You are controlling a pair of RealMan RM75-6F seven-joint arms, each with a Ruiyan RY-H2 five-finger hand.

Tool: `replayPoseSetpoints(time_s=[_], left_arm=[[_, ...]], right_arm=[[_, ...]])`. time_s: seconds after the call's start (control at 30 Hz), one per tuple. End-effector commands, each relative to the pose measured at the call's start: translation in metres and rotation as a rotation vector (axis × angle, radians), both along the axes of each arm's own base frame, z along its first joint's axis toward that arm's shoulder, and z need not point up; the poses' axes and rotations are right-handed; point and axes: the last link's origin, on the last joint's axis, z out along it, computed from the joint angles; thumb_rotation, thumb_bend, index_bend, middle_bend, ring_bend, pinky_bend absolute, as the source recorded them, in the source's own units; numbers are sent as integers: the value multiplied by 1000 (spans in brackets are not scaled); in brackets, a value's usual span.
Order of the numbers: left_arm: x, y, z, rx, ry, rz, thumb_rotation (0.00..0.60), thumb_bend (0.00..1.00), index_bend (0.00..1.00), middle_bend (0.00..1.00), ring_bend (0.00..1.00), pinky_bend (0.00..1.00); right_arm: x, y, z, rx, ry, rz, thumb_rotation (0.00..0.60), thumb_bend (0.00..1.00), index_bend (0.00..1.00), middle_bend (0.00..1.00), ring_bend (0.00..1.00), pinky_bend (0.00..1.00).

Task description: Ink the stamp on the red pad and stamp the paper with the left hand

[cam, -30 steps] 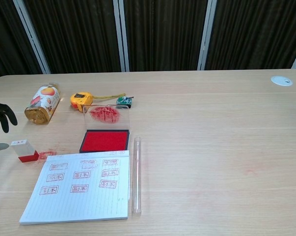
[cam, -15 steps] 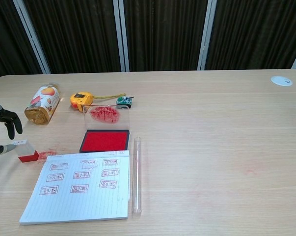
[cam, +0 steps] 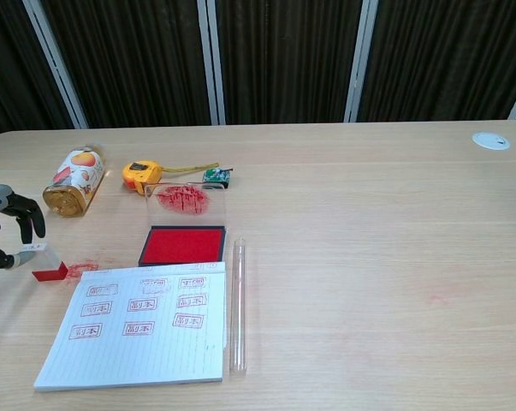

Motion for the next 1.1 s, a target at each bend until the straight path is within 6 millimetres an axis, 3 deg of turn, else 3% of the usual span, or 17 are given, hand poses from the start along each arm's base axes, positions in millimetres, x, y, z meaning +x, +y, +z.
replayPoseSetpoints(time_s=[0.03,0.6,1.1], left_arm=[[0,0,-1,-2,3,-4,600,308,417,439,841,837],[2,6,-6,-36,2,-79,600,310,448,468,836,834],[-4,9,-10,-39,-5,-47,600,359,541,540,836,834]], right_arm=[[0,0,0,0,0,-2,600,0,0,0,0,0],[-2,-2,-1,-1,4,-11,600,0,0,0,0,0],[-4,-5,-1,2,0,-24,600,0,0,0,0,0]])
